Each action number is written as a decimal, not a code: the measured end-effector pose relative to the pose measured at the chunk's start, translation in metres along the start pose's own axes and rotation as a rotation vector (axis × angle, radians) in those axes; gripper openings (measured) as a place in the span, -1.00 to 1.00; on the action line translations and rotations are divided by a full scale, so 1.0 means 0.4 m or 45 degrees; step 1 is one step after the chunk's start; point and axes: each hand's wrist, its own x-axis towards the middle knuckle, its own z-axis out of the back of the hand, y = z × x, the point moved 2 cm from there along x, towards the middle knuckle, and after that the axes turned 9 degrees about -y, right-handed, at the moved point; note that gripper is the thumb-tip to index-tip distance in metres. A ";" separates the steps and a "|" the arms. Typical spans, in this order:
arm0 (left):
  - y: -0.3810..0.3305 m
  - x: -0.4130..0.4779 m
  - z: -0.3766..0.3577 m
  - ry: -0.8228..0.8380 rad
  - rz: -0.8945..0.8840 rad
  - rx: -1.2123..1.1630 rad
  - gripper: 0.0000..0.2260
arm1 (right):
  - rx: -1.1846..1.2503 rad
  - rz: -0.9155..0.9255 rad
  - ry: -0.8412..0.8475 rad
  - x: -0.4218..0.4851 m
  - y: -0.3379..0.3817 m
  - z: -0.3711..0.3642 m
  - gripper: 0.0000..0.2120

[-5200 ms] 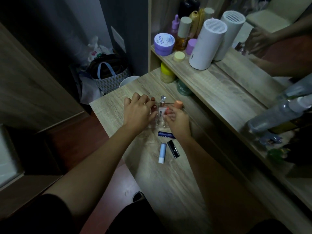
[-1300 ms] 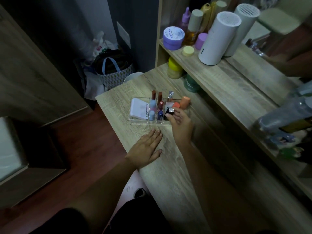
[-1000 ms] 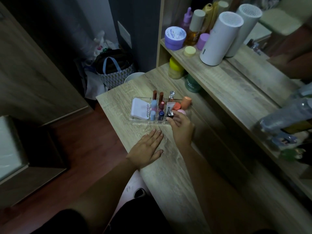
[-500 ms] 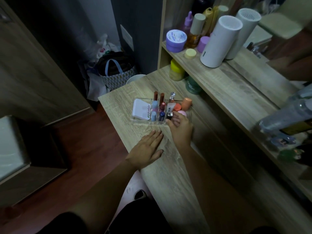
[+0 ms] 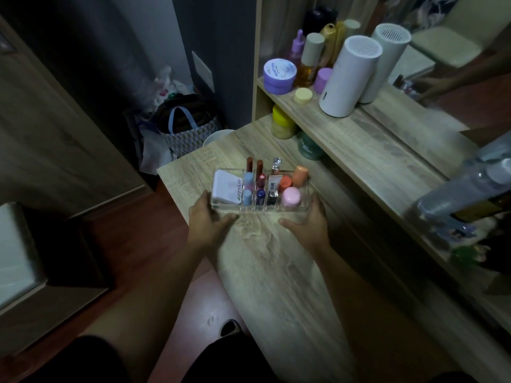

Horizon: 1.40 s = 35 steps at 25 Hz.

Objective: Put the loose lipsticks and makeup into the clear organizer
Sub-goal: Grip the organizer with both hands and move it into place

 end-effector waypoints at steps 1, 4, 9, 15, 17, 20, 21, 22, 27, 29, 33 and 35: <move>-0.005 0.015 -0.002 0.020 -0.036 -0.024 -0.46 | 0.042 0.007 0.054 0.011 0.001 0.000 -0.08; -0.014 0.052 -0.003 0.049 -0.096 -0.049 -0.36 | 0.143 0.001 0.137 0.041 0.016 0.000 -0.06; -0.019 0.073 -0.006 0.085 -0.220 -0.008 -0.31 | 0.237 -0.030 0.216 0.059 0.025 -0.010 0.04; -0.030 0.059 0.003 0.087 -0.244 0.009 -0.28 | 0.206 -0.029 0.157 0.047 0.020 -0.002 -0.04; -0.038 0.047 0.006 0.112 -0.237 -0.010 -0.27 | 0.206 -0.025 0.113 0.028 0.014 0.013 -0.04; -0.055 0.022 0.008 0.170 -0.250 -0.021 -0.24 | 0.173 -0.044 0.011 -0.021 -0.001 0.043 -0.11; -0.057 0.016 0.006 0.187 -0.237 -0.018 -0.23 | 0.159 -0.070 -0.018 -0.038 -0.006 0.051 -0.12; -0.058 0.009 0.003 0.208 -0.228 -0.011 -0.22 | 0.157 -0.091 -0.044 -0.058 -0.014 0.059 -0.13; -0.076 -0.048 -0.046 0.445 -0.317 -0.014 -0.18 | 0.250 -0.219 -0.215 -0.198 -0.071 0.126 -0.09; -0.092 -0.073 -0.071 0.544 -0.364 -0.013 -0.17 | 0.227 -0.234 -0.326 -0.251 -0.095 0.158 -0.08; -0.135 -0.139 -0.124 0.697 -0.437 -0.020 -0.17 | 0.324 -0.339 -0.468 -0.347 -0.139 0.226 -0.07; -0.163 -0.184 -0.152 0.768 -0.457 -0.037 -0.19 | 0.389 -0.376 -0.498 -0.395 -0.166 0.264 -0.05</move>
